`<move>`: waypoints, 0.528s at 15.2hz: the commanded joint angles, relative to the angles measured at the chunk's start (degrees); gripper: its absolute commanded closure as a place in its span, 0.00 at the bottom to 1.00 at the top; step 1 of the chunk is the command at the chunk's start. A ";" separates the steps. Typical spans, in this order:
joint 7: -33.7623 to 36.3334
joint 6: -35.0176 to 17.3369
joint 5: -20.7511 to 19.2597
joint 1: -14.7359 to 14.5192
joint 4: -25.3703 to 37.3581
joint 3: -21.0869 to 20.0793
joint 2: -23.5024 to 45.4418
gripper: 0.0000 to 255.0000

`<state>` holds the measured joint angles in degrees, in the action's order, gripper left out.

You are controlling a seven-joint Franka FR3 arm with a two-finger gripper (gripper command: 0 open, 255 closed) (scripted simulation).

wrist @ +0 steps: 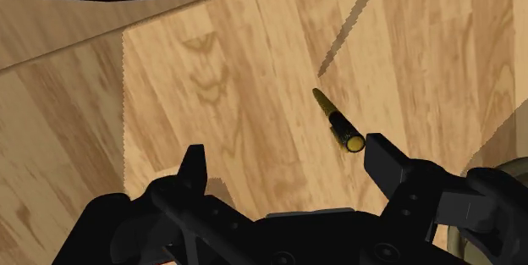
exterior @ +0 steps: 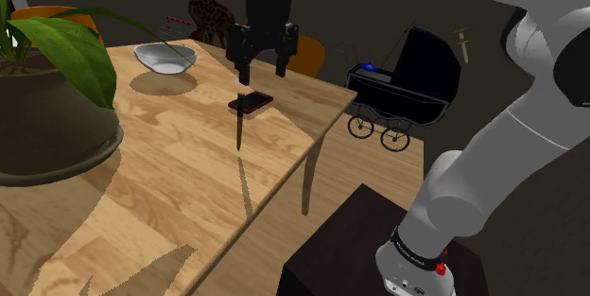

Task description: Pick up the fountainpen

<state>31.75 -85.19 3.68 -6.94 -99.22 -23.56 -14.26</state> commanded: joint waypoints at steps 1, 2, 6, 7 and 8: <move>2.88 1.25 -1.12 -0.64 4.68 -2.17 3.43 0.00; 4.40 2.06 -1.96 -1.04 7.47 -3.33 5.52 0.00; 5.42 0.27 -2.33 -1.49 6.45 -4.03 6.30 0.00; 5.34 -0.56 -2.20 -1.49 5.36 -3.98 6.01 0.00; 5.26 -1.38 -2.08 -1.49 4.28 -3.93 5.72 0.00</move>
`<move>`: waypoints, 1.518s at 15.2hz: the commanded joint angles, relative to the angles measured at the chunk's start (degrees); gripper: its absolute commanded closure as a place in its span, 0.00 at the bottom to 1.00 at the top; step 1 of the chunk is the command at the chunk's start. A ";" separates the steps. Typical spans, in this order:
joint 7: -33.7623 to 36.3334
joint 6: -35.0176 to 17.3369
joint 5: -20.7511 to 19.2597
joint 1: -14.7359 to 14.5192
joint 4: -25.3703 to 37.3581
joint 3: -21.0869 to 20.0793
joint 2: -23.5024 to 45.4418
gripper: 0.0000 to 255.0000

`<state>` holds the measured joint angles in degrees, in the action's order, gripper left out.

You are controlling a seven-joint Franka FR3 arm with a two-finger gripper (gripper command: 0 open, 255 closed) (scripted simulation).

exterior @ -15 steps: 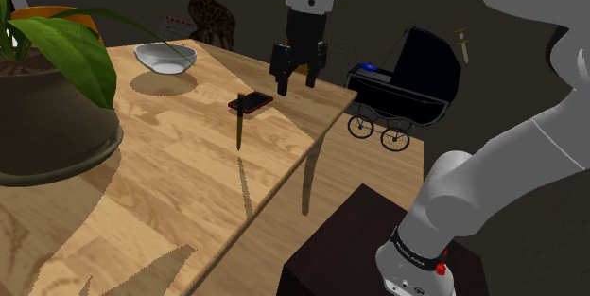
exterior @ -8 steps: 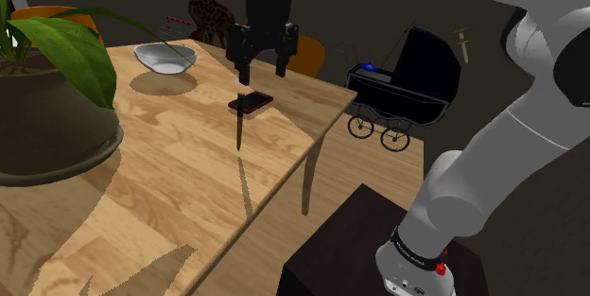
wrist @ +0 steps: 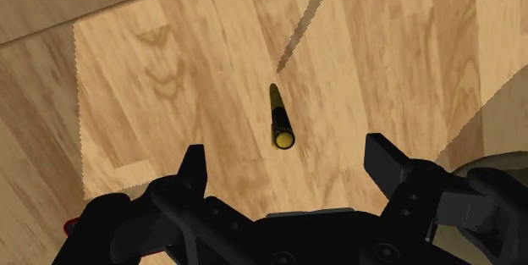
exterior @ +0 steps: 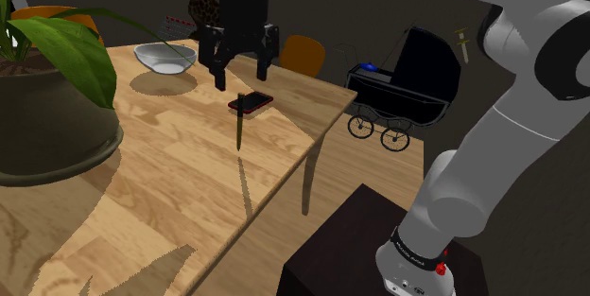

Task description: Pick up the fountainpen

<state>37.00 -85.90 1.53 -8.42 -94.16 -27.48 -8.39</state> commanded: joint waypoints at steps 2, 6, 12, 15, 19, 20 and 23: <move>-0.14 -2.30 0.30 -0.03 -2.89 0.08 -0.69 0.00; -0.18 -2.72 0.37 -0.04 -3.47 0.10 -0.87 1.00; -0.16 -2.71 0.35 -0.04 -3.42 0.09 -0.82 1.00; -0.11 -1.96 0.26 -0.03 -2.46 0.06 -0.59 1.00; 0.21 1.33 -0.25 -0.02 1.89 -0.14 0.59 1.00; 0.31 2.17 -0.40 -0.02 3.03 -0.21 0.93 1.00; 0.64 4.73 -0.90 -0.08 6.61 -0.45 2.08 1.00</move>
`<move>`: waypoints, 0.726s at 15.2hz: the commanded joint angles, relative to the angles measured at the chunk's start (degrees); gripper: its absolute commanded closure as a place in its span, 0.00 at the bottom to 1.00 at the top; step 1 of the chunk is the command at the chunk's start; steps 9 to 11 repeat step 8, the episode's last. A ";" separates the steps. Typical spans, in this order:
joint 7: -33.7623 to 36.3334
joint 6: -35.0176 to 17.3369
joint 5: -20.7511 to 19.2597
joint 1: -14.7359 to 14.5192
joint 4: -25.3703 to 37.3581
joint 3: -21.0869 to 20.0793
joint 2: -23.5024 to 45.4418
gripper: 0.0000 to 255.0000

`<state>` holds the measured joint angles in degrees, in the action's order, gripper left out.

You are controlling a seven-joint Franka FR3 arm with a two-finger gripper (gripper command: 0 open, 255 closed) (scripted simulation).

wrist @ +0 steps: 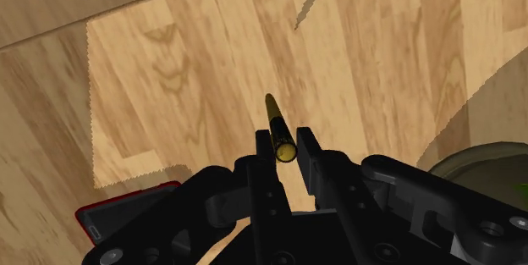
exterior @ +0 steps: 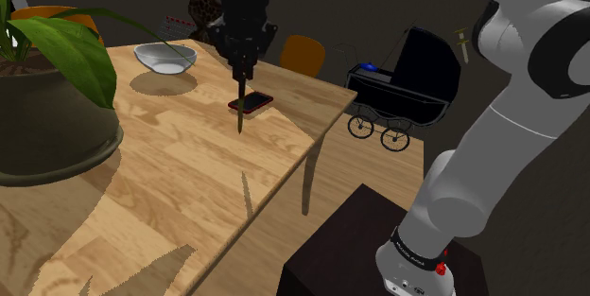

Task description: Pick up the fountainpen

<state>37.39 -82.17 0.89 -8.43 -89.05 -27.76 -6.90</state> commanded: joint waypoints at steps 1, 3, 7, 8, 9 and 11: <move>0.38 1.87 -0.44 -0.10 2.75 -0.28 1.01 1.00; 0.66 3.66 -0.86 -0.18 5.34 -0.50 1.94 1.00; 1.18 6.58 -1.65 -0.41 9.73 -0.92 3.61 1.00; 1.18 6.57 -1.64 -0.41 9.72 -0.92 3.61 1.00; 1.18 6.57 -1.64 -0.41 9.72 -0.92 3.61 1.00; 1.18 6.57 -1.64 -0.41 9.72 -0.92 3.61 1.00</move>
